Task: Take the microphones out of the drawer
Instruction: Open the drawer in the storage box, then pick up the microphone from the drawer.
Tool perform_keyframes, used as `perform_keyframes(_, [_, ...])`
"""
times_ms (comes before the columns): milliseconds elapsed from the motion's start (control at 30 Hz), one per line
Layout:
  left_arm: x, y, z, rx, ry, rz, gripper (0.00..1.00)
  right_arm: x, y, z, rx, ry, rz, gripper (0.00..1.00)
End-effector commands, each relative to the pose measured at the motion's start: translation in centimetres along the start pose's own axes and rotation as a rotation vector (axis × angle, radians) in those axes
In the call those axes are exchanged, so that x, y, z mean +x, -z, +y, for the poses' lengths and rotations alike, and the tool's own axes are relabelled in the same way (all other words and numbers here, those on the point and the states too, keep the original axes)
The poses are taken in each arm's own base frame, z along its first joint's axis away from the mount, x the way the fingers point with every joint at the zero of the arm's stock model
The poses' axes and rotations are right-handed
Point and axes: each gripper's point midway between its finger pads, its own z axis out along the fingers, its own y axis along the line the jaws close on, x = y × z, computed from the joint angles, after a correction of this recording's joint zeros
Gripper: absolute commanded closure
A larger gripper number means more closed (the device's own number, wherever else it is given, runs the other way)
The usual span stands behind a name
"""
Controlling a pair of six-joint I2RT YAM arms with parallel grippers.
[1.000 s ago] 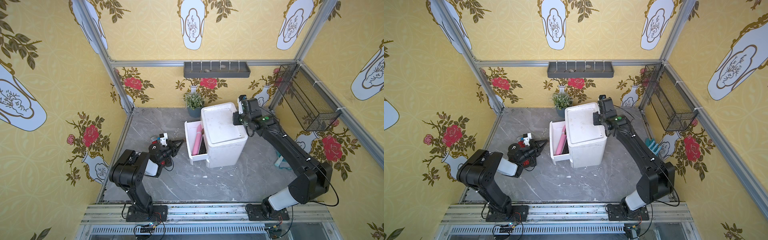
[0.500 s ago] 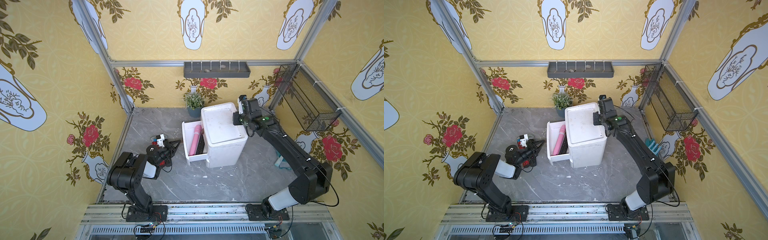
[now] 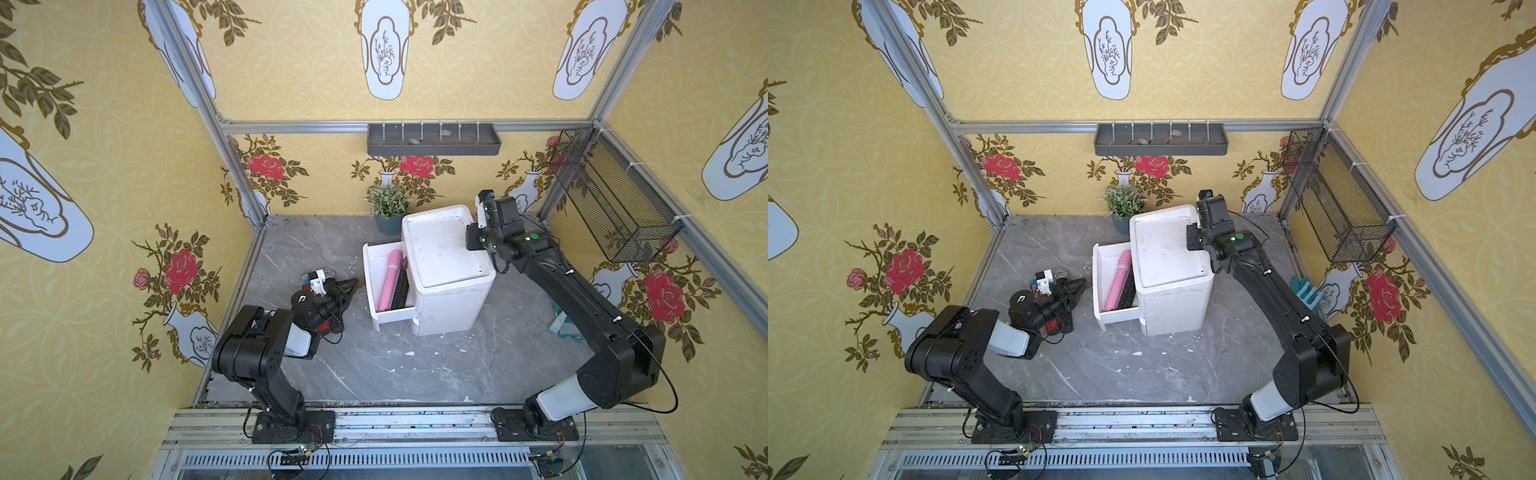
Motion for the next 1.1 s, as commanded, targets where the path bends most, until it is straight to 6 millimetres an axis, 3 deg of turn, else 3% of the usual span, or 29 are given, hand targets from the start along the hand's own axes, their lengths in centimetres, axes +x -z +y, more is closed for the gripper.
perform_keyframes(0, [-0.1,-0.1,-0.1,-0.011,-0.023,0.002,0.65,3.3,-0.4,-0.5,0.019,-0.004,0.129,0.7])
perform_keyframes(267, [-0.2,0.1,-0.3,-0.042,-0.04,0.003,0.44,3.2,-0.3,-0.3,0.01,0.003,0.125,0.61])
perform_keyframes(567, [-0.6,1.0,-0.3,-0.168,-0.115,0.005,0.42,3.2,-0.3,-0.2,0.0,0.002,0.122,0.59])
perform_keyframes(867, [-2.1,3.2,-3.9,-0.417,-0.356,0.021,0.42,3.3,-0.7,0.1,-0.017,0.004,0.121,0.64])
perform_keyframes(1067, [-0.3,1.7,-6.3,-0.545,-0.534,0.121,0.42,3.1,-0.9,0.3,-0.023,0.003,0.115,0.7])
